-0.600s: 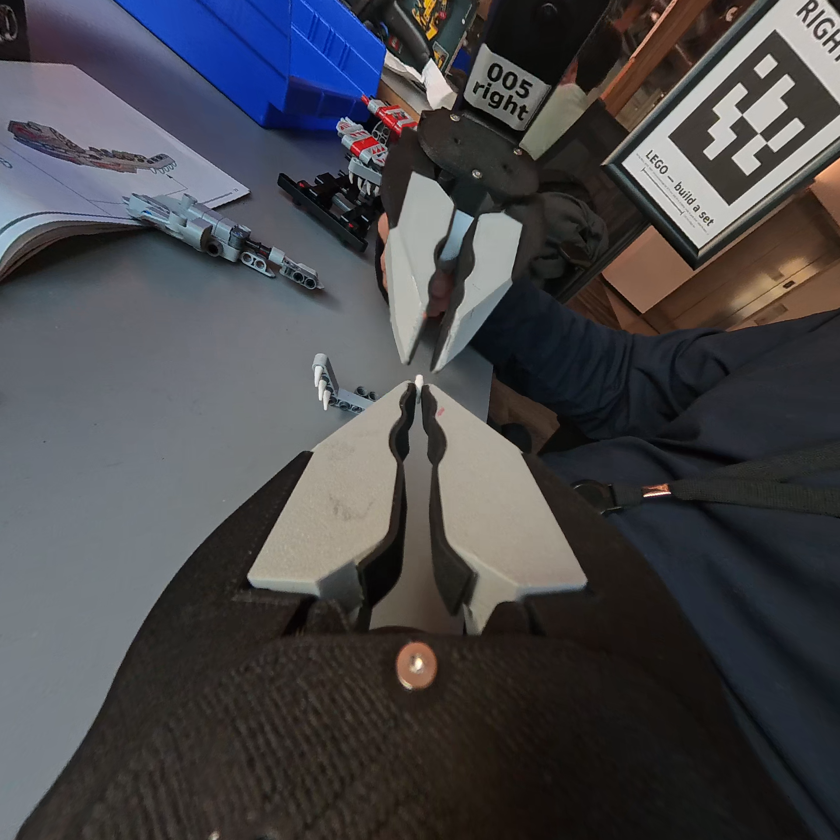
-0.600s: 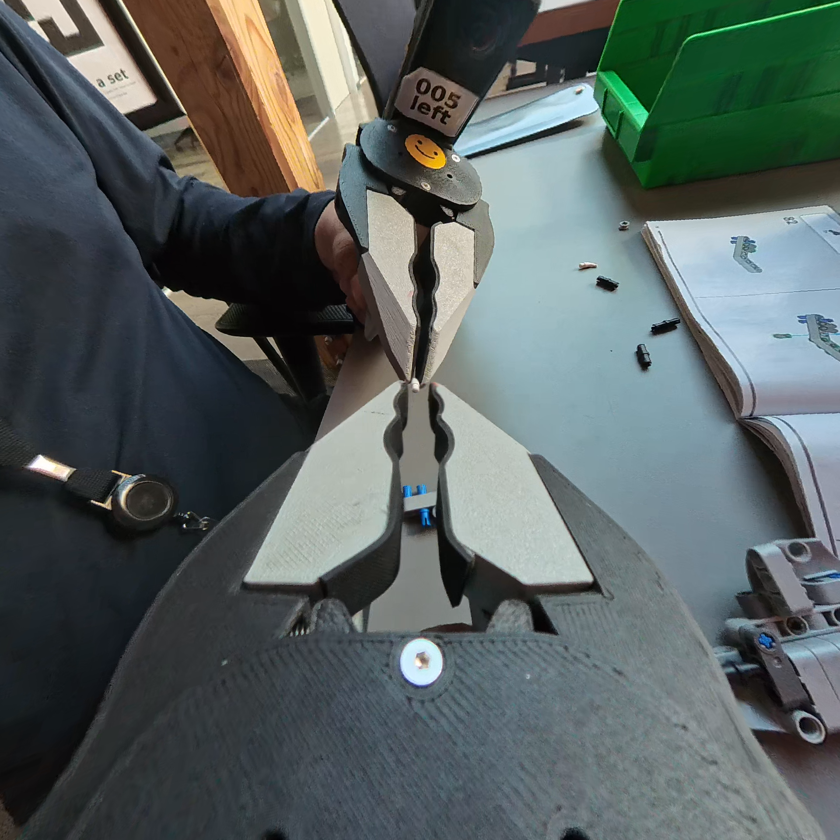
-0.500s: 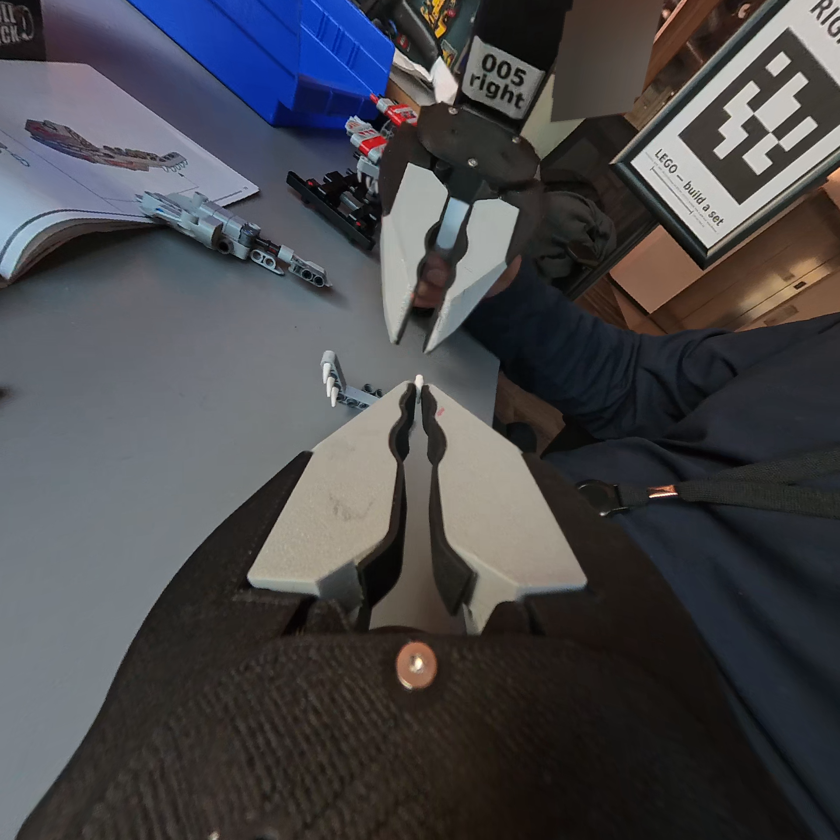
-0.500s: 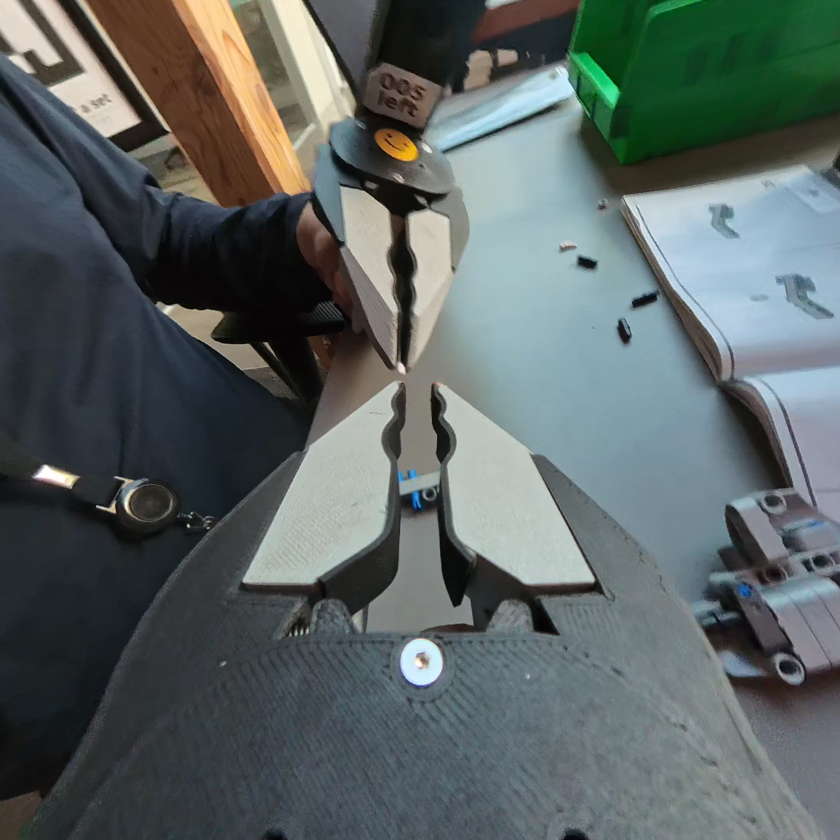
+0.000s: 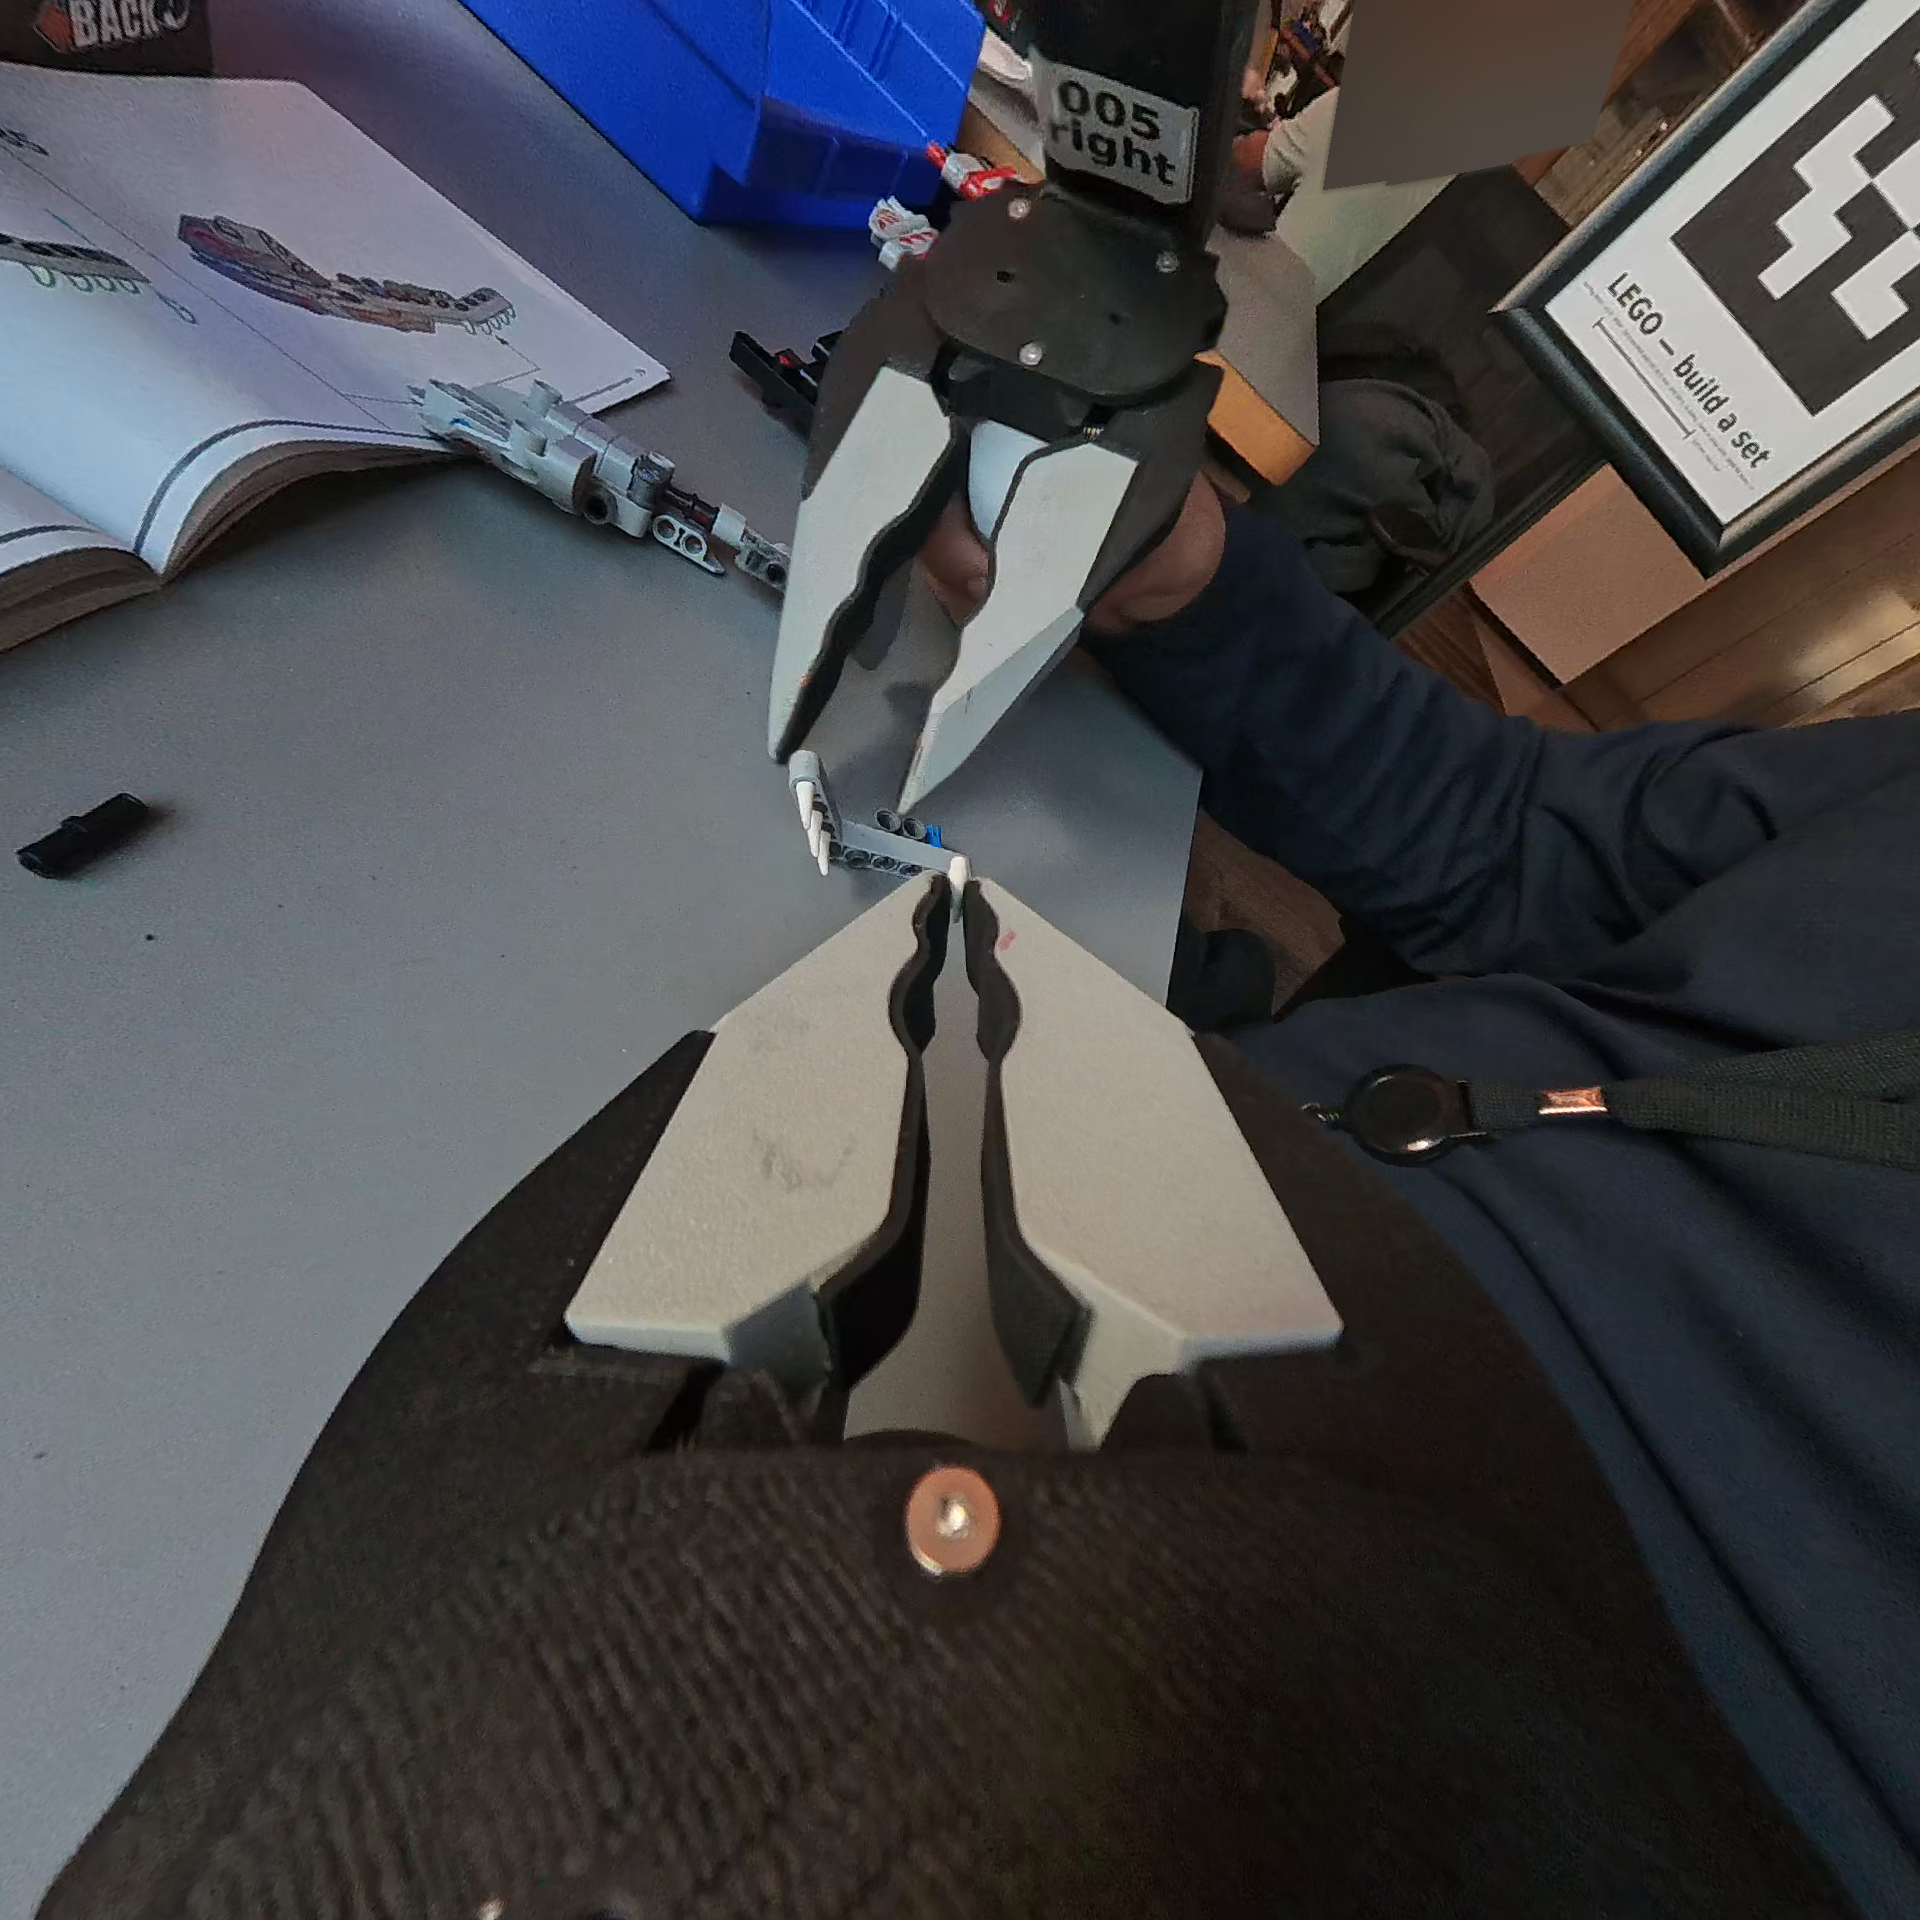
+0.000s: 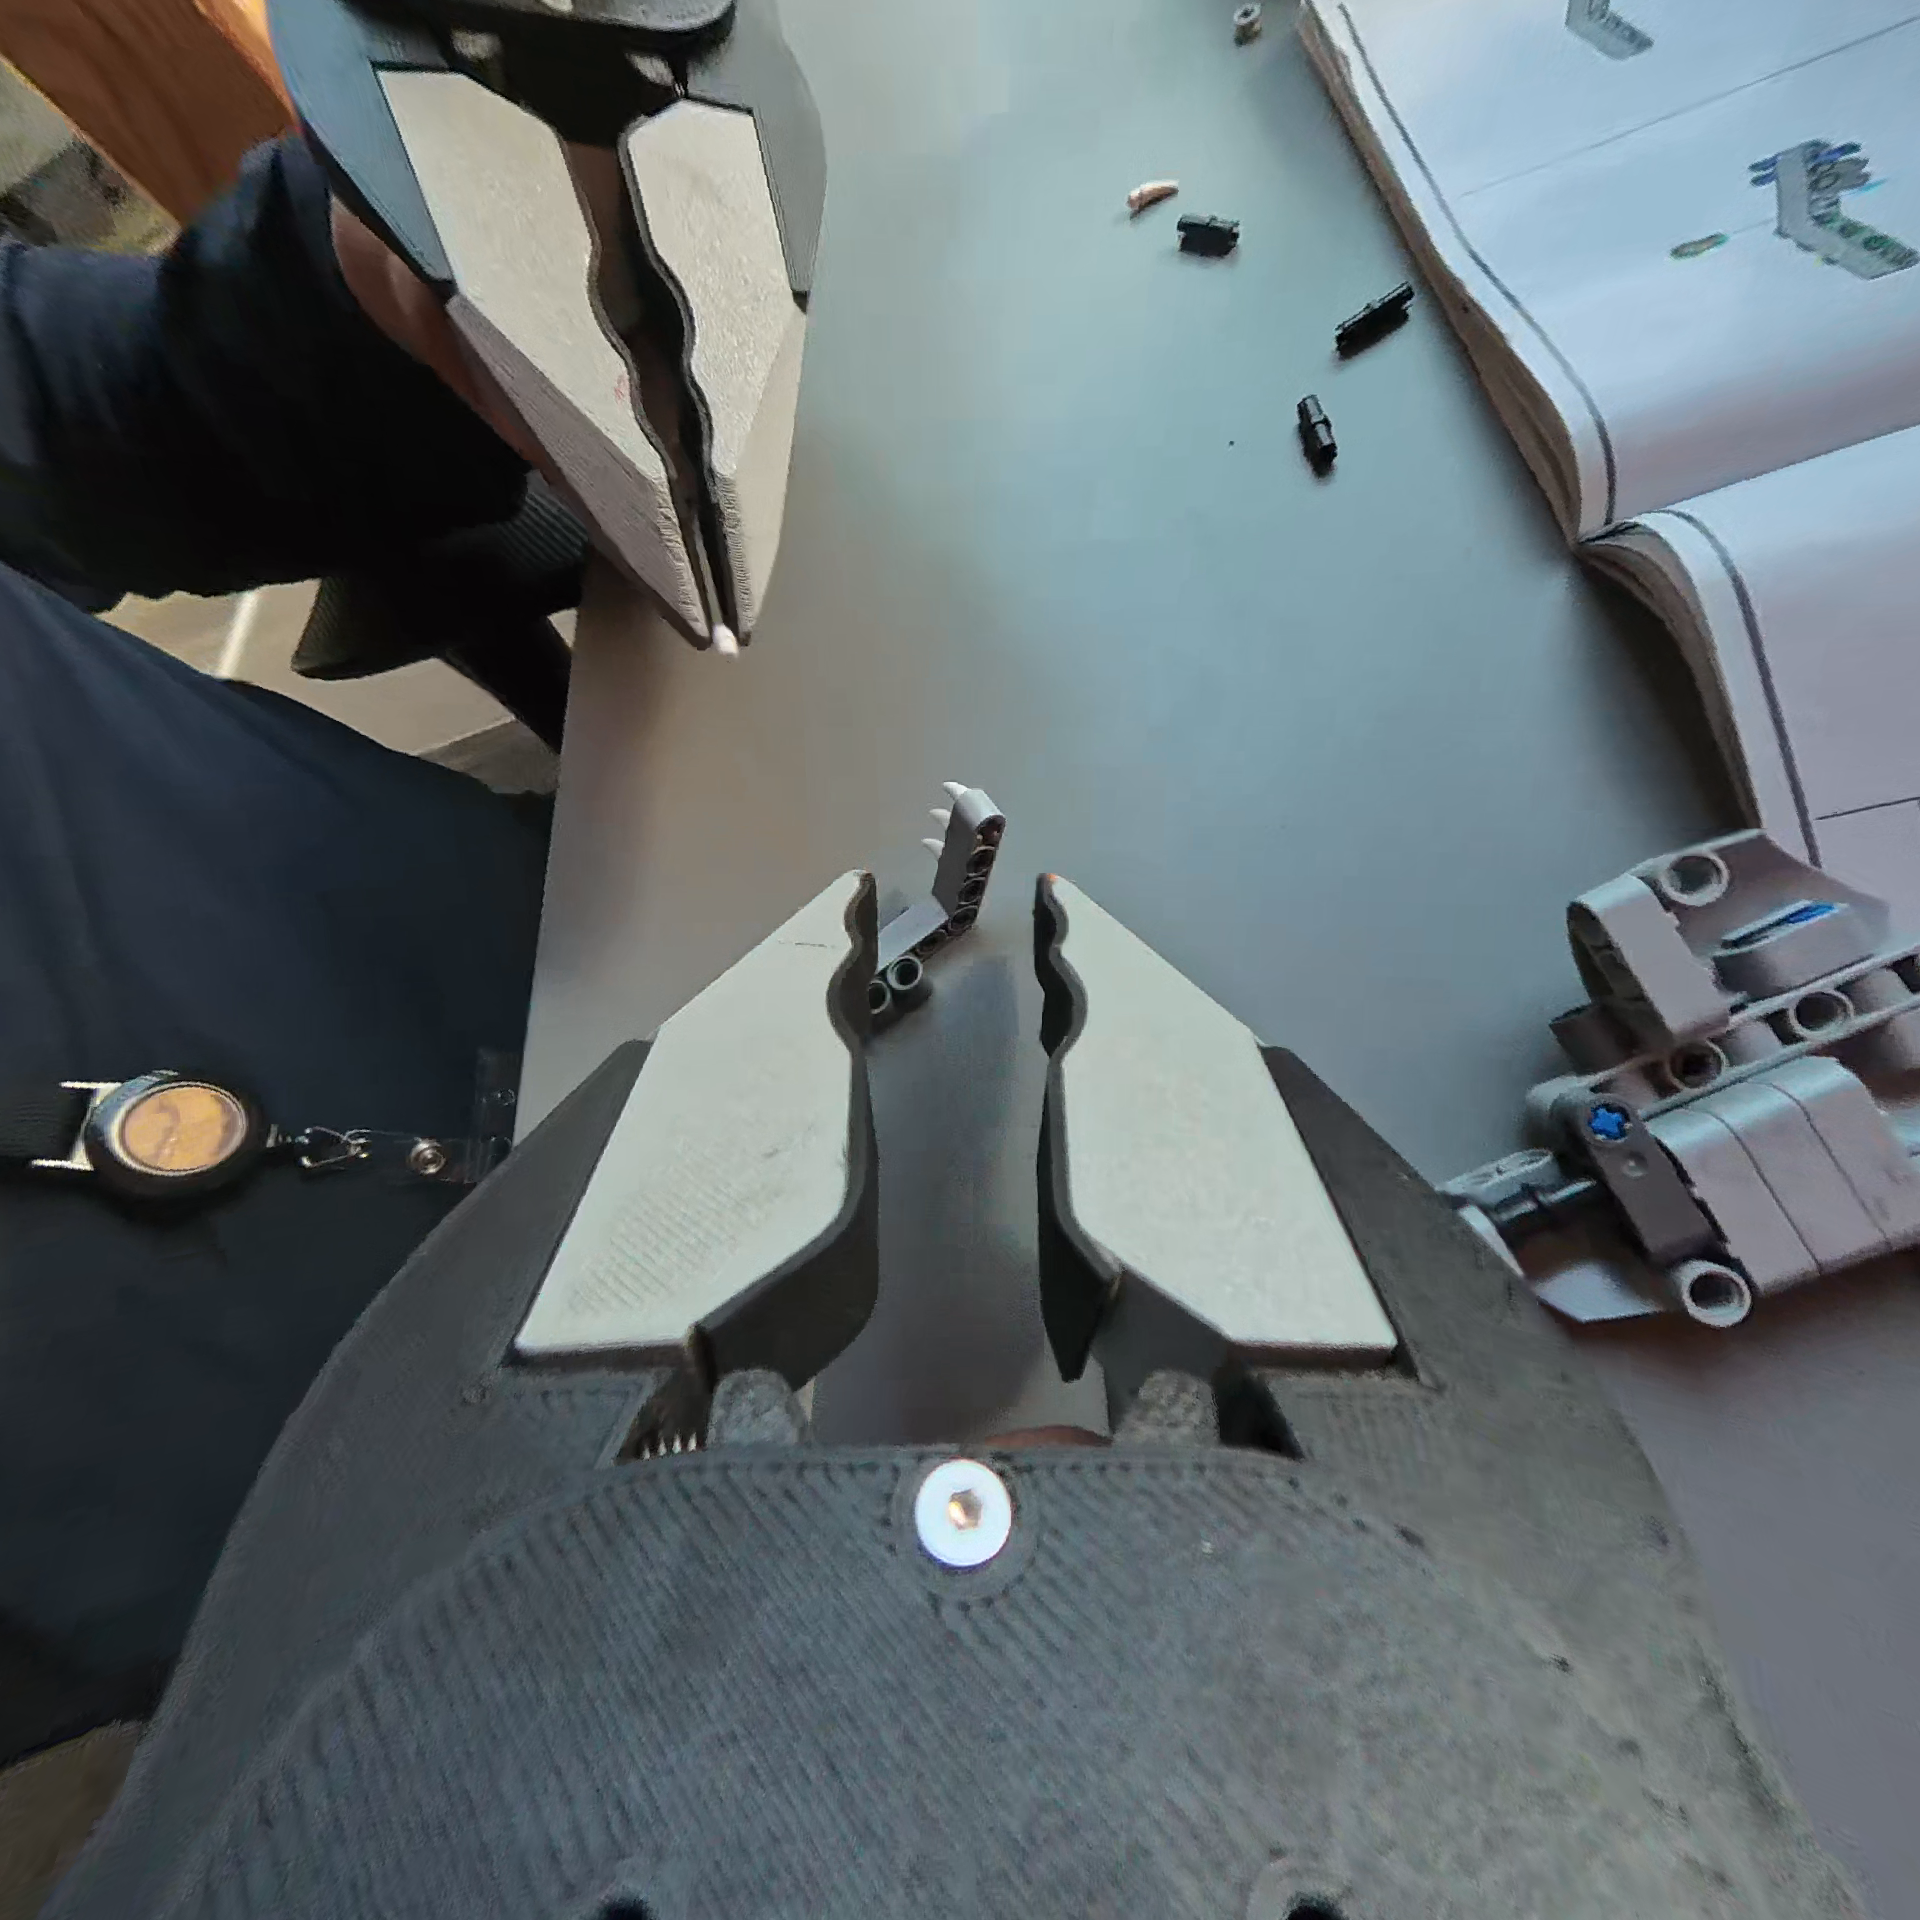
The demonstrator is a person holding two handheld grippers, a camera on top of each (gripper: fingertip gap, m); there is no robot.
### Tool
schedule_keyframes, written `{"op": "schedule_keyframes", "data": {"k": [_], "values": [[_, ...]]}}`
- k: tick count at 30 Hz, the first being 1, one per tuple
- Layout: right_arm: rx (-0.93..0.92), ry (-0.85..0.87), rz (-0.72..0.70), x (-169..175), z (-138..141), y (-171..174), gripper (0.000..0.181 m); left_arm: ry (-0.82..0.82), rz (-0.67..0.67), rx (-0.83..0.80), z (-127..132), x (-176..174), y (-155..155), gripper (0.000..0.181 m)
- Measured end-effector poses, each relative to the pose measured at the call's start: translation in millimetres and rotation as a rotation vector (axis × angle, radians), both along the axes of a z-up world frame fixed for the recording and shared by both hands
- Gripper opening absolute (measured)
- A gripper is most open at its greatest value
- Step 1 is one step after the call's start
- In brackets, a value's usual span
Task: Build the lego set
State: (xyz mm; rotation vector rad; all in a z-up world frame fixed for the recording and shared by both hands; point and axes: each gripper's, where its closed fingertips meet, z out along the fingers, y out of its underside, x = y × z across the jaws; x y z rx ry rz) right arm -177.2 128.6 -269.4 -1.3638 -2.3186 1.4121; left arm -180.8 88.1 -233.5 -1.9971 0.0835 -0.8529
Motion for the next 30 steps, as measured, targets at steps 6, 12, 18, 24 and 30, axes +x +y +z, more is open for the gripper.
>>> {"op": "schedule_keyframes", "data": {"k": [6,12,18,24,30], "values": [[0.054,-0.044,0.158,-1.0,-10.3,-5.5,0.02,-0.004,-0.007,-0.004,-0.3,5.5,-3.5,0.0],[0.003,-0.073,0.193,-3.6,-9.0,-3.9,0.018,-0.024,0.002,-0.004,1.0,3.8,-5.9,0.0],[-0.003,-0.102,0.251,-1.6,-11.4,-9.4,0.008,-0.021,0.023,-0.016,-0.9,0.9,-4.2,0.0],[-0.078,-0.033,0.212,-7.7,4.3,-14.3,0.005,-0.026,0.072,-0.043,-4.5,-5.2,1.8,0.0],[-0.327,0.087,0.165,-7.0,44.4,-19.4,0.005,-0.142,0.061,-0.003,6.9,-4.3,10.6,0.0]]}}
